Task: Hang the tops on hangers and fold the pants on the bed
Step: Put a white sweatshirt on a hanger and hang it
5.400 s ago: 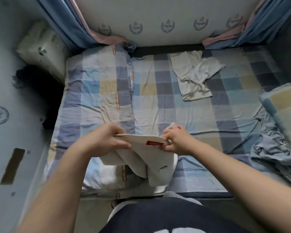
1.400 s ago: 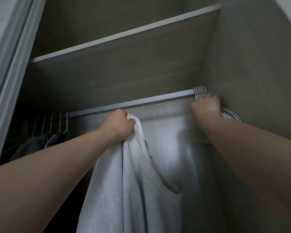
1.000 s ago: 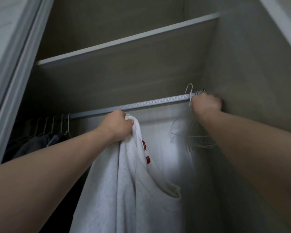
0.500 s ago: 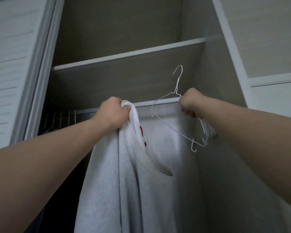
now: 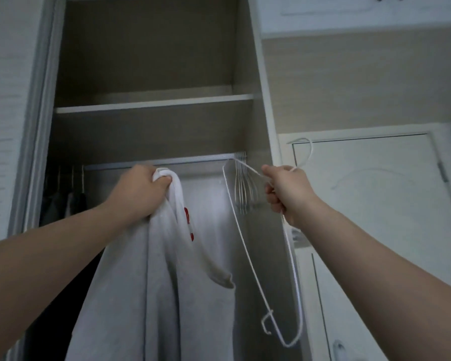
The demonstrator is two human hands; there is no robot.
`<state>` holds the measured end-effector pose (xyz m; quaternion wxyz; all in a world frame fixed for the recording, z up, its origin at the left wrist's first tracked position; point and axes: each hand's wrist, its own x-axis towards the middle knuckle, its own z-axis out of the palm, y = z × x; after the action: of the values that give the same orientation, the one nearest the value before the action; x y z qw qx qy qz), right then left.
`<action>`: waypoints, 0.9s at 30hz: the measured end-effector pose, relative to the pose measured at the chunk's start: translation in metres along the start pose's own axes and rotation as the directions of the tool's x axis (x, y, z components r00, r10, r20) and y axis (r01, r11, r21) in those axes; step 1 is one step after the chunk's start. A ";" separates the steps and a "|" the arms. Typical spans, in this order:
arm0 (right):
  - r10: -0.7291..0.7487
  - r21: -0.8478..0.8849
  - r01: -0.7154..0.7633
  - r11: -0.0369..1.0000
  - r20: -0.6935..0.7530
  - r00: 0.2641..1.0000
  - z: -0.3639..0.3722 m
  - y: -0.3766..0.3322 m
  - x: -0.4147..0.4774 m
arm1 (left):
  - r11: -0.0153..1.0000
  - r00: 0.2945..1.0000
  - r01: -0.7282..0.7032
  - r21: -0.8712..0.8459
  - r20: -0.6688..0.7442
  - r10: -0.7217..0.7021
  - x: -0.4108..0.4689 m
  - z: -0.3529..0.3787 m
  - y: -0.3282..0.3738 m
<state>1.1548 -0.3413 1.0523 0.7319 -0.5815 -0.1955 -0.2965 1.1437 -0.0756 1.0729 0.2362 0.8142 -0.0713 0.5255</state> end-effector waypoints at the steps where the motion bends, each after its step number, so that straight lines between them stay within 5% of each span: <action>1: 0.020 -0.030 -0.020 0.999 0.001 1.000 -0.004 0.000 -0.006 | 1.000 1.000 -0.007 0.009 0.014 0.007 -0.007 -0.002 0.006; 7: -0.031 0.032 0.027 0.999 0.140 0.990 -0.057 -0.009 -0.072 | 1.000 0.977 0.011 0.023 0.211 -0.016 -0.070 -0.007 0.041; 10: -0.131 0.098 0.112 0.989 0.219 0.967 -0.105 -0.012 -0.130 | 0.982 0.935 0.179 -0.053 0.319 -0.153 -0.113 0.001 0.058; 13: -0.116 0.078 0.095 0.992 0.318 0.941 -0.161 -0.001 -0.196 | 0.891 0.813 0.442 -0.107 0.467 -0.347 -0.159 0.015 0.078; 16: -0.053 -0.026 0.065 0.998 0.345 0.937 -0.217 0.016 -0.253 | 0.812 0.691 0.571 -0.125 0.607 -0.393 -0.204 0.029 0.102; 23: 0.112 -0.161 -0.057 0.985 0.353 0.929 -0.308 0.033 -0.345 | 0.838 0.628 0.541 -0.071 0.697 -0.346 -0.312 0.050 0.160; 27: 0.087 -0.279 0.005 0.960 0.314 0.946 -0.342 0.034 -0.376 | 0.956 0.692 0.294 -0.011 0.692 -0.205 -0.362 0.061 0.184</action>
<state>0.8767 -0.5889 0.7056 0.6078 -0.7224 -0.2571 -0.2063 0.9688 -0.3129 0.7876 0.3111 0.9361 -0.0737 0.1464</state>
